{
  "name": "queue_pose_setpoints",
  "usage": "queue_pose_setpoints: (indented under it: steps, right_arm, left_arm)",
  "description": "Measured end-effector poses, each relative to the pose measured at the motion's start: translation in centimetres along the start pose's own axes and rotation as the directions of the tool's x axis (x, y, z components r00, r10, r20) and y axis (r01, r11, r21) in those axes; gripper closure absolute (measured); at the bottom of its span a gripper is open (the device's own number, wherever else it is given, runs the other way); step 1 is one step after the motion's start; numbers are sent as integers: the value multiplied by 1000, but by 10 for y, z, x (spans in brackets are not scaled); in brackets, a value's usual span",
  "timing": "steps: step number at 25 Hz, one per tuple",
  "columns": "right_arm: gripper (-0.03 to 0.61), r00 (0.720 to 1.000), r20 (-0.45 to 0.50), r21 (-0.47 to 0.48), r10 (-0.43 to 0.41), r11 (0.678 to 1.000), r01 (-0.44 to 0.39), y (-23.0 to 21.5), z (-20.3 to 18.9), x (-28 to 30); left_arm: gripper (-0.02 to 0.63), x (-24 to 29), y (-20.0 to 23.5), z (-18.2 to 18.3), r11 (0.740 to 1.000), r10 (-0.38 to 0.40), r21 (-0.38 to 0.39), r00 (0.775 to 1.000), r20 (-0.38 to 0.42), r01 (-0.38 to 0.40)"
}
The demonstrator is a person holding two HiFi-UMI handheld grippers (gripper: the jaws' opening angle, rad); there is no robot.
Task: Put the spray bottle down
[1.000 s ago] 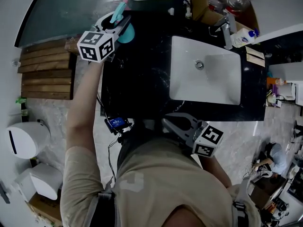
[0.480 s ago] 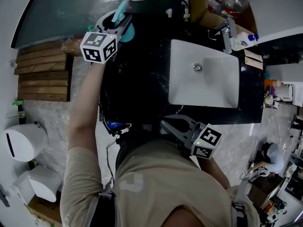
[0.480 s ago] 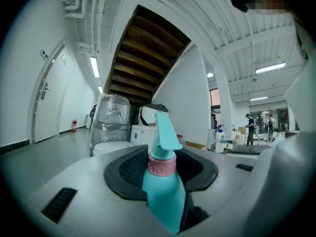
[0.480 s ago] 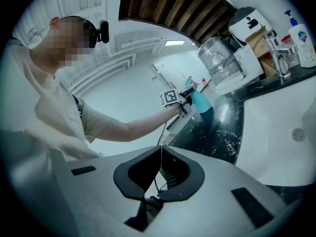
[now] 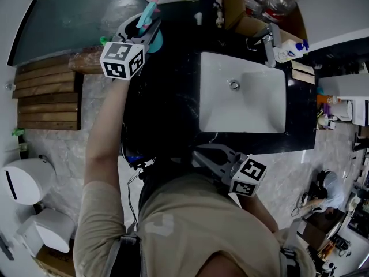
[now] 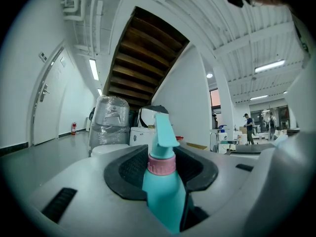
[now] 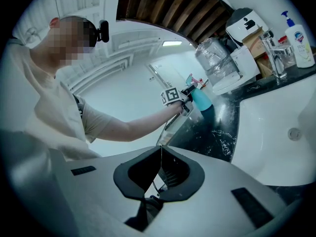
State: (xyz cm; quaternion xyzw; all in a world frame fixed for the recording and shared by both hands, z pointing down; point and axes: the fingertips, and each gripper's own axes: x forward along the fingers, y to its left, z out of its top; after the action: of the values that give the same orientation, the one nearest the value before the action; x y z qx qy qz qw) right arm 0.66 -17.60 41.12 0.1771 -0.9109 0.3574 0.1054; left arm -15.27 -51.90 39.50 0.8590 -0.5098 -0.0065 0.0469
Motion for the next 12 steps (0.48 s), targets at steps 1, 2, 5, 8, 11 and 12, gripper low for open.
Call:
queue_pose_setpoints:
  steps: [1,2,5,8,11,12]
  right_arm:
    - [557,1000,0,1,-2,1000,2,-1,0,-1]
    - [557,1000,0,4,-4,1000,4,-1,-1,-1]
    - [557,1000,-2,13,-6,1000,6,-2,-2,-3]
    - [557,1000,-1,17,-12,1000,12,-4,-2,-6]
    - [557,1000,2,21,-19,1000,19,-5,-4,-8]
    - [557,1000,2,19,-21,1000,20,-6,-4,-8]
  left_arm:
    - [456,2,0,0,1000,0,7,1000,-1,0]
    - [457,3,-1,0,1000,0,15,1000,-2,0]
    - [456,6,-1,0,1000,-3,30,1000,-5,3]
    - [457,10,-2,0,999,-6,38,1000,-9,7]
    - [456,10,-1,1,999,-8,43,1000,-5,8]
    - [457,10,0,1,999,-8,43,1000,-3,8]
